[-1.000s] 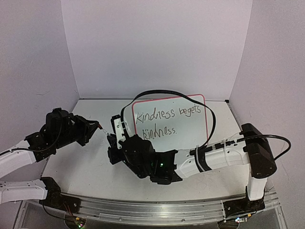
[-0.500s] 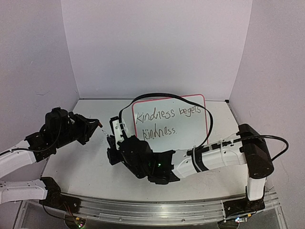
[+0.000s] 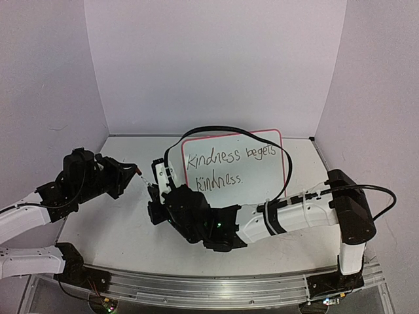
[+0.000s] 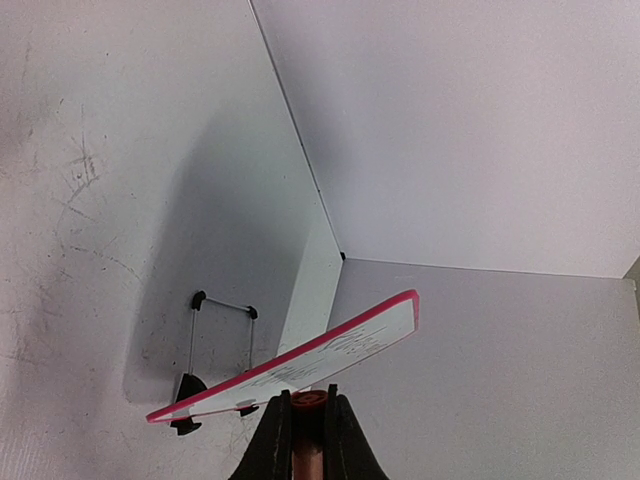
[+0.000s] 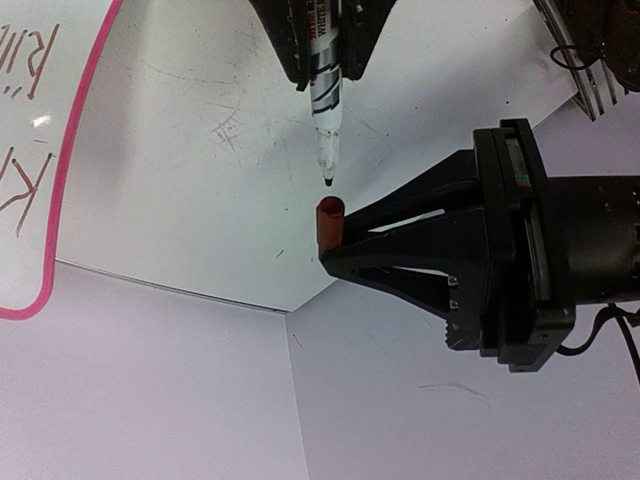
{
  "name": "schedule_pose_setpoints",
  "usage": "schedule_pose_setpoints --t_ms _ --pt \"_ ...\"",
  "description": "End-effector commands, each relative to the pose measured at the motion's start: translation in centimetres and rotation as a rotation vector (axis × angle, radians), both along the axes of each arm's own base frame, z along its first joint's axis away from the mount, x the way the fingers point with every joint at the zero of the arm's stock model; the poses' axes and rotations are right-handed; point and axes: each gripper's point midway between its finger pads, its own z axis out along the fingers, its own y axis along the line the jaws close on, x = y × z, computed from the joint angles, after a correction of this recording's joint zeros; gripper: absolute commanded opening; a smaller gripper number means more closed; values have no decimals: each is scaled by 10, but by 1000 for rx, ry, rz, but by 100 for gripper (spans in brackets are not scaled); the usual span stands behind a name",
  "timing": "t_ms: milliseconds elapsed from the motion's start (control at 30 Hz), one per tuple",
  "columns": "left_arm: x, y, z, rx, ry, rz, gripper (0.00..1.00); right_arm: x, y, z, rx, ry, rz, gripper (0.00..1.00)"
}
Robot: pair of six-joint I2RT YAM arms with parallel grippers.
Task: Write a sentence on the whiteboard
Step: Insert the whiteboard marker without the cap into the pen cap.
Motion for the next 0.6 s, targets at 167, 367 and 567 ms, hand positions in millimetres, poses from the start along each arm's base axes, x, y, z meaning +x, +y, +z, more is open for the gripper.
schedule_pose_setpoints --t_ms 167,367,567 --pt "3 -4 8 -13 -35 -11 0 10 0 26 77 -17 -30 0" --pt "3 -6 9 -16 -38 -18 0 13 2 25 80 -11 -27 0" --pt "3 -7 8 -15 -37 -21 0 14 4 26 83 -13 -19 0"
